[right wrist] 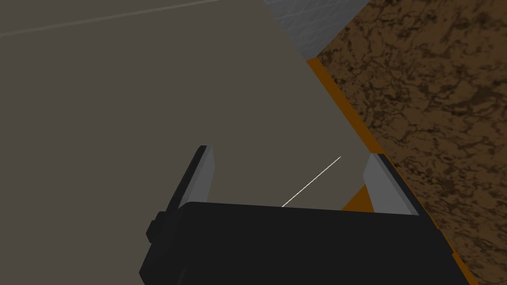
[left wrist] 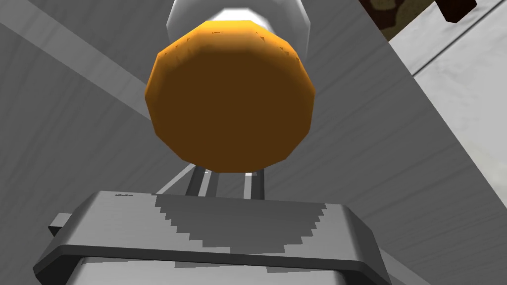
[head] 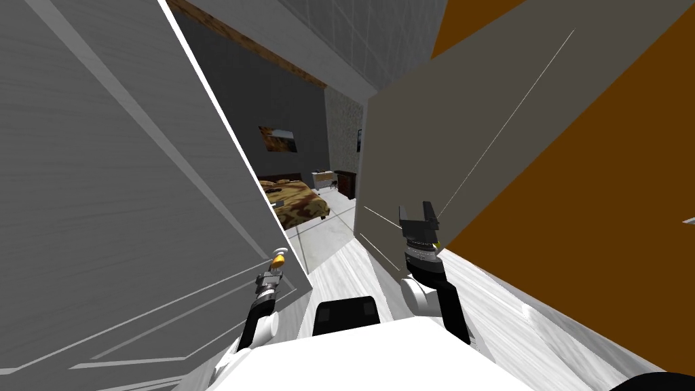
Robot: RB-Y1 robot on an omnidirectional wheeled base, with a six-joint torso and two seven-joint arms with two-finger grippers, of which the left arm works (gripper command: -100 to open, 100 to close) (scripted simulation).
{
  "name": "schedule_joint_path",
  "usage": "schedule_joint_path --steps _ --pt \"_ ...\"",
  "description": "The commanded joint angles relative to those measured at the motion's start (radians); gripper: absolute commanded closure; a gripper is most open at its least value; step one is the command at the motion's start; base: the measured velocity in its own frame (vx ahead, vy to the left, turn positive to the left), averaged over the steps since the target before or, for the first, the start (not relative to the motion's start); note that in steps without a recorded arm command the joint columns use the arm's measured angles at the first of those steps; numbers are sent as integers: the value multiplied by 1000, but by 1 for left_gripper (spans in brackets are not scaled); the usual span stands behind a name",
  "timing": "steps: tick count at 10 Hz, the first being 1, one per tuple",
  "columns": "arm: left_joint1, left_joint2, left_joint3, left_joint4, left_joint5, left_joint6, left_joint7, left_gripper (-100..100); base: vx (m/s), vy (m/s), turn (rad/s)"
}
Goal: Pull the door open
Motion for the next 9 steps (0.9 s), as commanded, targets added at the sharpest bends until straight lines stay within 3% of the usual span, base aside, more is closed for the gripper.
schedule_joint_path --steps 1,2,4,6,7,9 --pt "-32 -8 -8 1 -5 -17 -1 100 -5 0 23" --pt "-35 -4 -15 6 9 -17 40 100 -28 -2 -19" --pt "-35 -4 -15 6 9 -17 40 100 -22 6 -28" --pt "-42 1 -26 16 34 -19 106 100 -38 4 -67" --pt "-37 -5 -18 39 45 -11 119 -100 -83 23 -8" --pt "-39 -17 -21 29 59 -10 156 -100 -106 8 -43"
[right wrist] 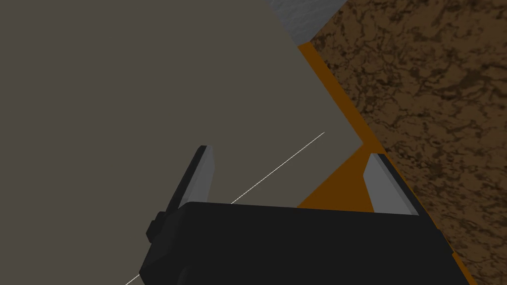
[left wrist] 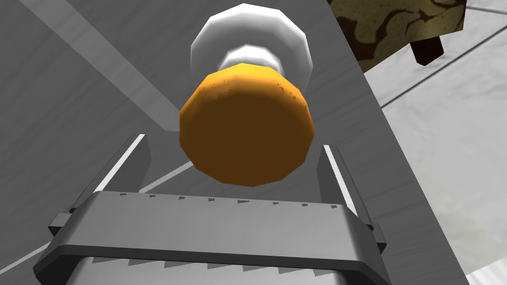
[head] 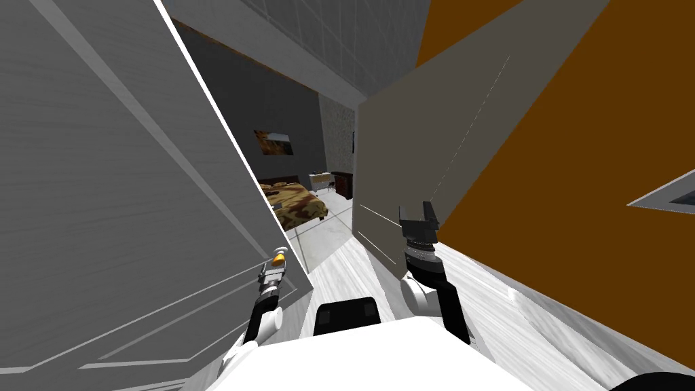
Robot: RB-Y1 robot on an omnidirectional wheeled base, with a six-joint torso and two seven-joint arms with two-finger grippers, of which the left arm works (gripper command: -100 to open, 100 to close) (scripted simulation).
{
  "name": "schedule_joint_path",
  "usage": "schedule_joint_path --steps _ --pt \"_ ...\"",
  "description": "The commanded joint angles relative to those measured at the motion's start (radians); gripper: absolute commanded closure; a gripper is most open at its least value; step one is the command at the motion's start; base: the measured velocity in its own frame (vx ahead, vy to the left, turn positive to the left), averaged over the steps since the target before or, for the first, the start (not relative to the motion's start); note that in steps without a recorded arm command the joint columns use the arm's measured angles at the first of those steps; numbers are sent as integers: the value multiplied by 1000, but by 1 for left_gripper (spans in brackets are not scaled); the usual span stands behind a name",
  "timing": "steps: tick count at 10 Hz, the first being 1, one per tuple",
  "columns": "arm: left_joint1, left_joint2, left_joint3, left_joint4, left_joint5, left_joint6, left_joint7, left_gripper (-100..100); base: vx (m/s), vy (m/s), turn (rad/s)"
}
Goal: Pull the door open
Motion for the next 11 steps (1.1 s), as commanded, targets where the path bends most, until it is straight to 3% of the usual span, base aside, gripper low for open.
schedule_joint_path --steps 1,11 --pt "-6 -15 -5 -5 13 -3 36 -100 -113 -41 -37" --pt "-22 -102 -28 -77 120 11 304 -100 -97 1 -29"
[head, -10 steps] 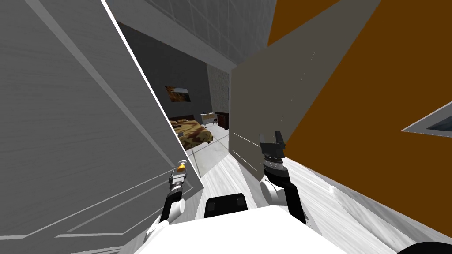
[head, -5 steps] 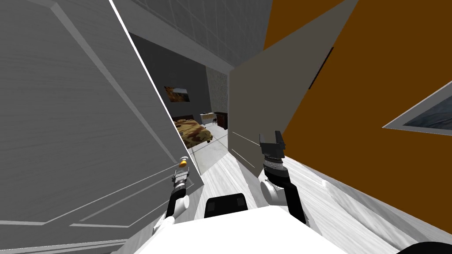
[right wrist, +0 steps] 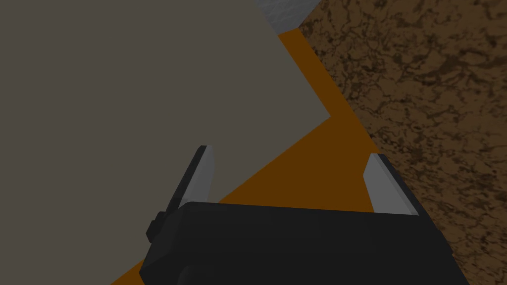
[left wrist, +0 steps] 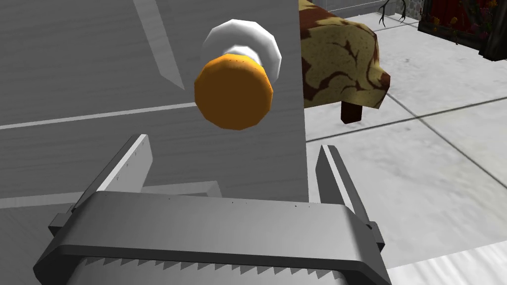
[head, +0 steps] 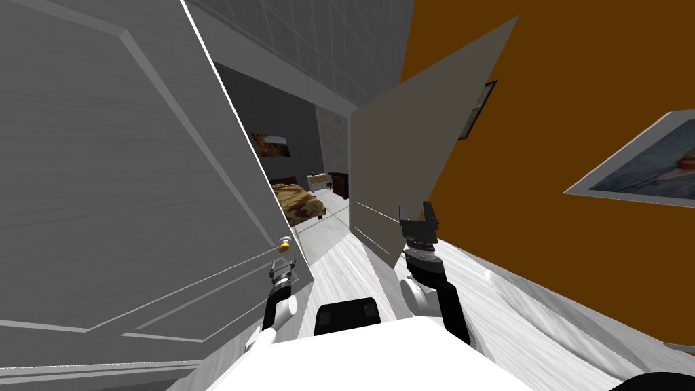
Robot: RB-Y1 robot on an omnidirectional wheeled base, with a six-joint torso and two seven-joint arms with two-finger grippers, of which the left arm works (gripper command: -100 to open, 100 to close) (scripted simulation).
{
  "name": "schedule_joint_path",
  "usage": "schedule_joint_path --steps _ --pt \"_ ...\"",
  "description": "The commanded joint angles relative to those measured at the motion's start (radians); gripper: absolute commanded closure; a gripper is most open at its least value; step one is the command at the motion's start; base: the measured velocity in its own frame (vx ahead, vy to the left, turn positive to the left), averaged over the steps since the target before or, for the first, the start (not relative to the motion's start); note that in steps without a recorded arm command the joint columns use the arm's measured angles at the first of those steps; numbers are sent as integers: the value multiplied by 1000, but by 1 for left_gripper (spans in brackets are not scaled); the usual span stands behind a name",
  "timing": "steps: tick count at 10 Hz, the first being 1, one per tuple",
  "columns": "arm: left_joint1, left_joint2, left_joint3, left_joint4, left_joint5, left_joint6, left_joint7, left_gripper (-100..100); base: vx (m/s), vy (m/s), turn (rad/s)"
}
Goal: Pull the door open
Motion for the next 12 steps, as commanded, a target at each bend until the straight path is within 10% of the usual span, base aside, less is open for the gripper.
schedule_joint_path --steps 1,6,12 --pt "-7 -12 -4 0 16 -4 45 -100 -111 -2 -24" --pt "-11 -32 -10 -15 41 -2 108 -100 -85 9 -18" --pt "36 76 -4 9 55 -13 229 -100 181 10 -72"
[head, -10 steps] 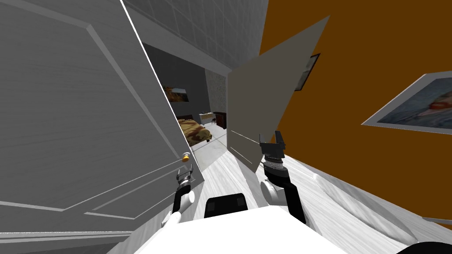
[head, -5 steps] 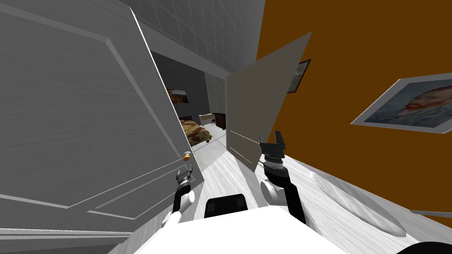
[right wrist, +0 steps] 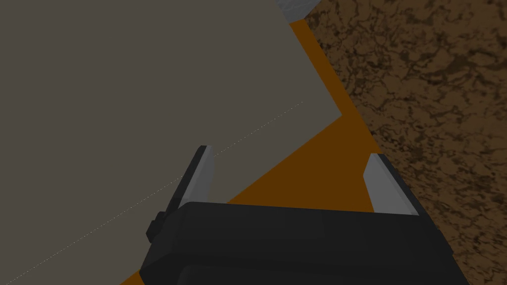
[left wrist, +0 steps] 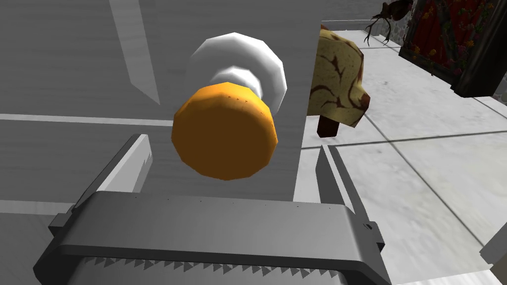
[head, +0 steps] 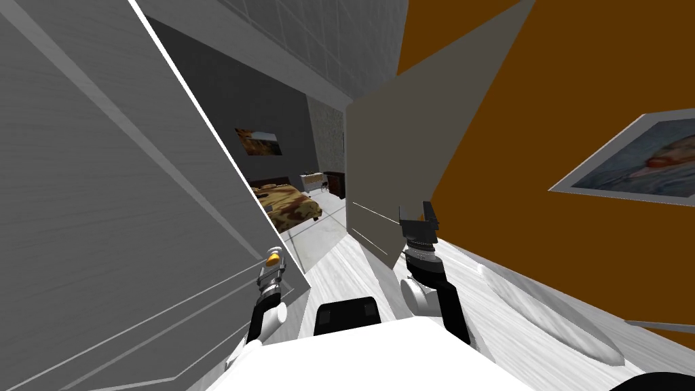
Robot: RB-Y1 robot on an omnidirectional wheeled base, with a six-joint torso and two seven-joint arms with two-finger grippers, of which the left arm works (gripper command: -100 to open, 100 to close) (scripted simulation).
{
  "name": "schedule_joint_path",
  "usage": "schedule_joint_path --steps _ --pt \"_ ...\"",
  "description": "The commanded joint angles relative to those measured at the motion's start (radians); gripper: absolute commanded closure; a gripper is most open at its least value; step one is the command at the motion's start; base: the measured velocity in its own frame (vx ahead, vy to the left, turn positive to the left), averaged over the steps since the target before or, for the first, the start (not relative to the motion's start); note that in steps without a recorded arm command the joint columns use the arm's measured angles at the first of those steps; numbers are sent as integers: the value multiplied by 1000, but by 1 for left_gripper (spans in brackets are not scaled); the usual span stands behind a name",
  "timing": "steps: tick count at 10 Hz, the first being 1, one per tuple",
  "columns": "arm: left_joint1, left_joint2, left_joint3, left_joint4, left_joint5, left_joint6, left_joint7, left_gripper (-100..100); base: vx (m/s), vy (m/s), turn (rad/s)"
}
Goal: Pull the door open
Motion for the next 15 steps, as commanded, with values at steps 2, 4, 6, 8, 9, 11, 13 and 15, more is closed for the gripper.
schedule_joint_path --steps 2,4,6,8,9,11,13,15 --pt "-9 29 -1 46 2 -21 38 -100 39 8 -27" --pt "-6 35 -1 49 2 -23 43 -100 85 21 -35" --pt "-6 35 -1 49 2 -23 43 100 -17 -6 -2" --pt "-6 35 -1 49 2 -23 43 100 -5 -1 0" --pt "-6 35 -1 49 2 -23 43 100 0 0 0" --pt "-4 43 -20 43 -7 -21 62 100 -67 4 -44" --pt "-1 49 -36 39 -14 -19 78 100 -222 17 -99" --pt "6 62 -67 31 -29 -16 109 100 -245 -19 -116"
